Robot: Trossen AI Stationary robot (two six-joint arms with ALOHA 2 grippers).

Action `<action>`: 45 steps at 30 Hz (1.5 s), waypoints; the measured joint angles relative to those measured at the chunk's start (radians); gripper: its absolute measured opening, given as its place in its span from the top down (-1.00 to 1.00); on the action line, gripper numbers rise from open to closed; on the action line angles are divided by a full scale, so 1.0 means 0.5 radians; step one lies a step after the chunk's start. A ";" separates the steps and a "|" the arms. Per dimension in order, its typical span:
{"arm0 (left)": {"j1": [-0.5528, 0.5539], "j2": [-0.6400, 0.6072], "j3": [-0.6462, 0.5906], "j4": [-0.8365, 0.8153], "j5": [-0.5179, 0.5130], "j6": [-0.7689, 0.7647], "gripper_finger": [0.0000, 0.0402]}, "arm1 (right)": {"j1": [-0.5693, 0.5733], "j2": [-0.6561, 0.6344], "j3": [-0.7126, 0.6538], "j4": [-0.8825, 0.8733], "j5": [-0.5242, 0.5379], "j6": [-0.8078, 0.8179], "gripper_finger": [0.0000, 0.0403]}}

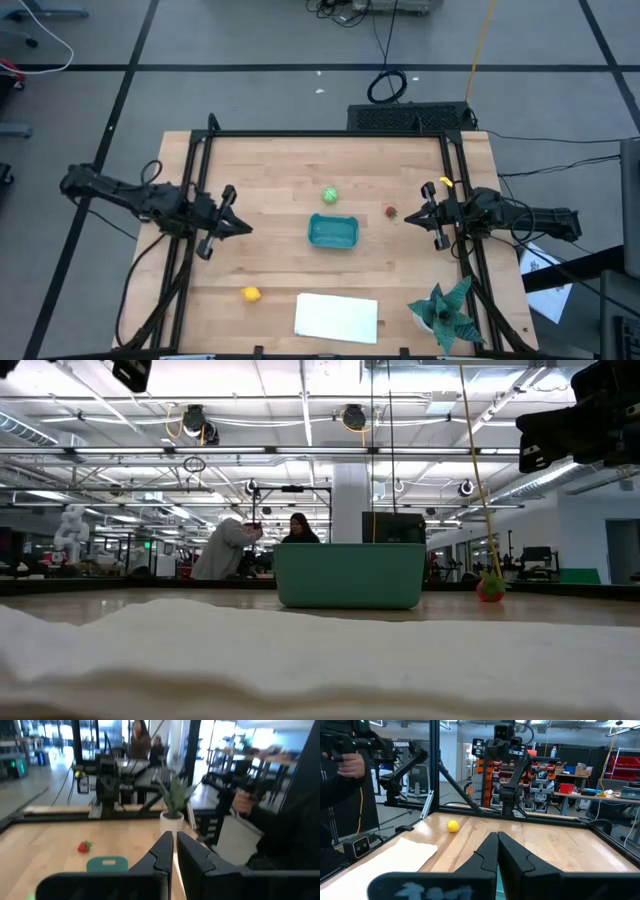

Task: Pick and placing Produce into tupperware
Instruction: Put the yellow lemon into the blue bin

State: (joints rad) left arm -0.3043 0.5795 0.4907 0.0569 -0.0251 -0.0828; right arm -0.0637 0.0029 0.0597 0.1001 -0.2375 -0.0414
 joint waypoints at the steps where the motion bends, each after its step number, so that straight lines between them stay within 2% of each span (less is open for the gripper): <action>1: -0.006 0.049 0.059 -0.051 -0.006 0.001 0.87 | 0.000 0.000 0.001 0.000 0.000 0.000 1.00; 12: -0.063 0.454 0.591 -0.610 -0.004 -0.050 0.87 | 0.000 0.000 0.000 0.000 0.000 0.005 1.00; 17: -0.090 0.608 0.774 -0.809 0.064 -0.171 0.87 | 0.000 0.001 0.000 0.000 0.000 0.005 1.00; 30: -0.190 1.051 1.205 -1.390 0.066 -0.243 0.87 | 0.000 0.000 0.000 0.000 0.002 0.003 1.00; 37: -0.208 1.280 1.337 -1.607 0.159 -0.324 0.87 | 0.000 0.000 0.001 0.000 0.002 -0.001 1.00; 45: -0.378 1.383 1.340 -1.681 0.123 -0.165 0.87 | 0.000 0.000 0.001 -0.001 0.010 -0.002 1.00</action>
State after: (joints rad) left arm -0.4931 1.2711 1.1606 -0.7837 0.0366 -0.1651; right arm -0.0639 0.0029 0.0600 0.0998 -0.2325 -0.0422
